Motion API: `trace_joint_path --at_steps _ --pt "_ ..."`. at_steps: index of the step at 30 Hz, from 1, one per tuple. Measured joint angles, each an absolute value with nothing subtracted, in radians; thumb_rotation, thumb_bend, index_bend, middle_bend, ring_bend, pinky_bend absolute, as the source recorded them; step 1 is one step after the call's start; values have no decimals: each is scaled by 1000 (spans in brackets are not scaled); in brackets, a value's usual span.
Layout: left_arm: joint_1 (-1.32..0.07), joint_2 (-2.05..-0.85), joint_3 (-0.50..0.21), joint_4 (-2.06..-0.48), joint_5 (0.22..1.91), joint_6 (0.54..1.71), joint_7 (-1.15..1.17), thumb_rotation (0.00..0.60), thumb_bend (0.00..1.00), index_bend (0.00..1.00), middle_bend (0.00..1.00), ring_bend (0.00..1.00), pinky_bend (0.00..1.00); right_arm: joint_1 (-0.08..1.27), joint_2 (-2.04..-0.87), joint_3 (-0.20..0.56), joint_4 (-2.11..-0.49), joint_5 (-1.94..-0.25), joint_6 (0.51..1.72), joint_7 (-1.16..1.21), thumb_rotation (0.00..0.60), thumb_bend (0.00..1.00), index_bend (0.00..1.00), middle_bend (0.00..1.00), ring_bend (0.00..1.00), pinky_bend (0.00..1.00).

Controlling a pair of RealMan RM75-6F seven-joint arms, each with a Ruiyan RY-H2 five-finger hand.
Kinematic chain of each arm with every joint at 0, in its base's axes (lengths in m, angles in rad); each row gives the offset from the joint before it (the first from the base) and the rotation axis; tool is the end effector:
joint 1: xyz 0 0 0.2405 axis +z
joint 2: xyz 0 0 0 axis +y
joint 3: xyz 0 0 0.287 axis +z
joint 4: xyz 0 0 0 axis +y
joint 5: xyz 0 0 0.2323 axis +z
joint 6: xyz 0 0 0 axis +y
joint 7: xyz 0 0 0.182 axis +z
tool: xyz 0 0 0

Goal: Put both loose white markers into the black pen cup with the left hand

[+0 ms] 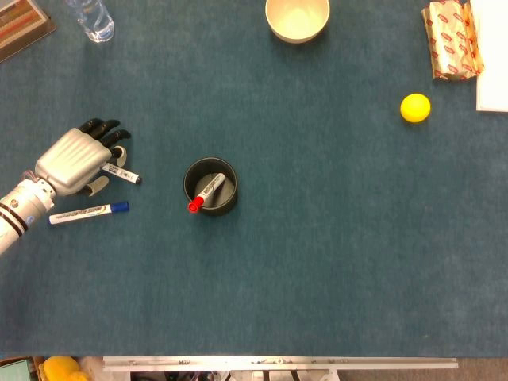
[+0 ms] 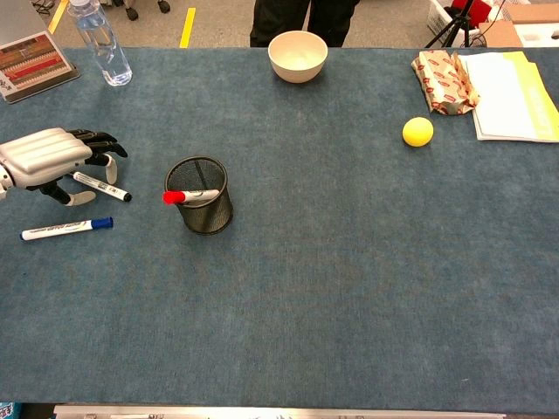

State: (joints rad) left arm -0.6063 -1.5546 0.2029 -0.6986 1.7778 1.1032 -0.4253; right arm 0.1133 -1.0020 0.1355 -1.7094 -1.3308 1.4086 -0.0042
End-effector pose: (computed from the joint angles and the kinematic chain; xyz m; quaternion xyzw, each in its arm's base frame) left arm -0.3567 0.3810 -0.0064 -0.8493 -0.2751 -0.2621 0.3666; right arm -0.3497 -0.2498 0.1969 0.5503 -0.4078 0.3741 0.6252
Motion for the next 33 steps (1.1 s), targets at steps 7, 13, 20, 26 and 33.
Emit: trace_joint_path --at_steps 7,13,20,26,33 --pt "-611 -1558 203 -706 1772 1101 -417 600 323 433 161 87 163 107 -999 135 -1708 -1331 1414 1 600 130 207 303 158 317" --pt "-614 -1565 204 -707 1765 1089 -414 600 323 460 161 86 163 103 -996 135 -1706 -1330 1417 5 600 130 207 303 158 317" --pt "-618 -1571 206 -705 1759 1080 -414 600 323 468 160 86 163 101 -994 136 -1704 -1329 1418 7 600 130 207 303 158 317" --pt "-619 -1574 208 -705 1755 1075 -417 600 323 479 161 87 163 100 -994 136 -1703 -1330 1419 9 600 130 207 303 158 317" --pt "-619 -1576 205 -708 1748 1077 -427 600 323 504 165 88 163 97 -993 137 -1702 -1332 1423 12 600 130 207 303 158 317"
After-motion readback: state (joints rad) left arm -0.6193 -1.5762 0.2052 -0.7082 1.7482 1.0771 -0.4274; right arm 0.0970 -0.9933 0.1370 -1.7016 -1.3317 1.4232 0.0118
